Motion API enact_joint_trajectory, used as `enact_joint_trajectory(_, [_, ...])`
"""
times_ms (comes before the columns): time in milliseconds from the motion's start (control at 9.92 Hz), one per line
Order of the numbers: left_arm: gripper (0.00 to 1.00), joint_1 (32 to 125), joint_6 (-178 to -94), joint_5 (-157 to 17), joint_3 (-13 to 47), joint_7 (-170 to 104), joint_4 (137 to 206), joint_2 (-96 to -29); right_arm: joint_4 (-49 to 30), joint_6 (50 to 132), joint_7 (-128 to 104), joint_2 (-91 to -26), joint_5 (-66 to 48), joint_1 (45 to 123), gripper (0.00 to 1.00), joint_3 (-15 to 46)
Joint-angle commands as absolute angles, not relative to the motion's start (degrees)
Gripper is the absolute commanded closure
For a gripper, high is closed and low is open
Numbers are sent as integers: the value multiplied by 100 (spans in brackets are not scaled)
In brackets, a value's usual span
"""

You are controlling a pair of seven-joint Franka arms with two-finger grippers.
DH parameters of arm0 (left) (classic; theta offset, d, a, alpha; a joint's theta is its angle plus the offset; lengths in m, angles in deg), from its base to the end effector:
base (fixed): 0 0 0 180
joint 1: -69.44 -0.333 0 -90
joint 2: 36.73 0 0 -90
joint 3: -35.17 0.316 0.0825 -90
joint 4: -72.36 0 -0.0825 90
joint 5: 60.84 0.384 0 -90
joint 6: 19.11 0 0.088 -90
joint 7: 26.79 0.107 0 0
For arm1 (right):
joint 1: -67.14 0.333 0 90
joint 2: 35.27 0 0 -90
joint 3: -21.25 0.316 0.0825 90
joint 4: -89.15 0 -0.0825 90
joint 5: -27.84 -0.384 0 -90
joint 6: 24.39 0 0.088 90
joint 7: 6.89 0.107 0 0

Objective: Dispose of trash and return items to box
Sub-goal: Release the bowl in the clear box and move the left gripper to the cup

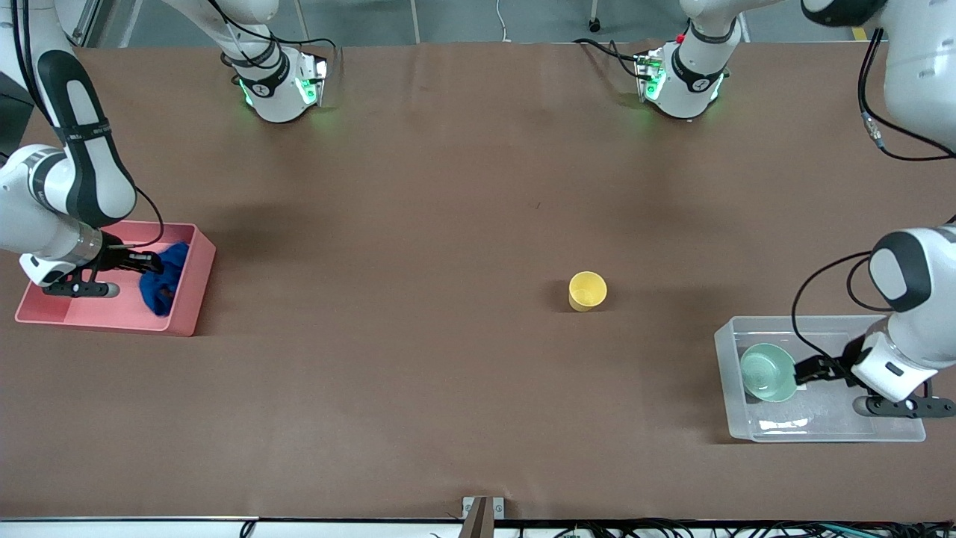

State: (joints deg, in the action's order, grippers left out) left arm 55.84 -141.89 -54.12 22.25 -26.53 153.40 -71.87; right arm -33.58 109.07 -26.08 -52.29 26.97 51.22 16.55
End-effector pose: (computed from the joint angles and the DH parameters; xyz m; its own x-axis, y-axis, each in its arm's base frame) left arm 0.7285 0.0464 0.3605 0.9914 0.0000 0.1307 -0.0030 -0.9997 0.0225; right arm 0.5227 -0.1962 0.2558 0.9937 -0.0323 -0.1070 -0.0349 -0.9991 -0.0223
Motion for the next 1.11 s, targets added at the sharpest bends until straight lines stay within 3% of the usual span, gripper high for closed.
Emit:
enact_joint_trajectory(0, [0, 5800, -13891, -5320, 1964, -3659, 15979, -6664, -3163, 10387, -2623, -4873, 2766, 5052, 0, 1738])
enact_joint_trajectory(403, [0, 6291, -14153, -5293, 1531, -5277, 17191, -5986, -2669, 9691, -2632, -4434, 2766, 5105, 0, 1782])
enact_joint_trajectory(1008, [1, 7567, -15330, -5293, 1487, -7854, 18378, -6072, -2256, 8864, -2421, -3686, 2766, 5667, 0, 1791])
